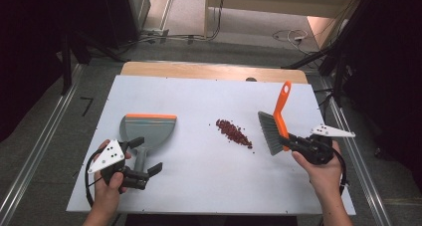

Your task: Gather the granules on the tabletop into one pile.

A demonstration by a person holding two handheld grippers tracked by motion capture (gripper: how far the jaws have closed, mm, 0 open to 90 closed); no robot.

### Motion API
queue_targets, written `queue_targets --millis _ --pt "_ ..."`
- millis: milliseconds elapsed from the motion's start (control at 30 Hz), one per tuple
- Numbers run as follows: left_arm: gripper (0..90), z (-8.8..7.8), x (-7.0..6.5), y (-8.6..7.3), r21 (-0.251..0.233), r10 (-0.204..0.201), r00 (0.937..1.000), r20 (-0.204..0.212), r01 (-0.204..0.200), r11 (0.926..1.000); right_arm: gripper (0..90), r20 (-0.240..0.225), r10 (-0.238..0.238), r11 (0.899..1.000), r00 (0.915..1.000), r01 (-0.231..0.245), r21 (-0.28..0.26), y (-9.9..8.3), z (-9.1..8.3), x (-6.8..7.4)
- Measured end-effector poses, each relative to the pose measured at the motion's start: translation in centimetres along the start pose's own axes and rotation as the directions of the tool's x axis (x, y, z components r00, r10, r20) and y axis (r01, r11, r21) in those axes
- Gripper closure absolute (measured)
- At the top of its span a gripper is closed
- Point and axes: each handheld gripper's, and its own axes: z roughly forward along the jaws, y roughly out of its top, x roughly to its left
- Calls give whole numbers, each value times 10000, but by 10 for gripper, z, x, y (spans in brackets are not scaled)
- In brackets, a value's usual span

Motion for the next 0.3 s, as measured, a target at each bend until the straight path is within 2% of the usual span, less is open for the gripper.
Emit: queue_targets --millis 167,300 --pt "0 -2 7 -4 -53 -122 9992 -382 120 9999 686 5 582 9976 9983 -581 -380 -15 -9 -8" --pt "0 -4 9 -3 -195 -250 9986 -459 241 9995 686 -10 686 9973 9976 -686 -253 -19 -9 -9"
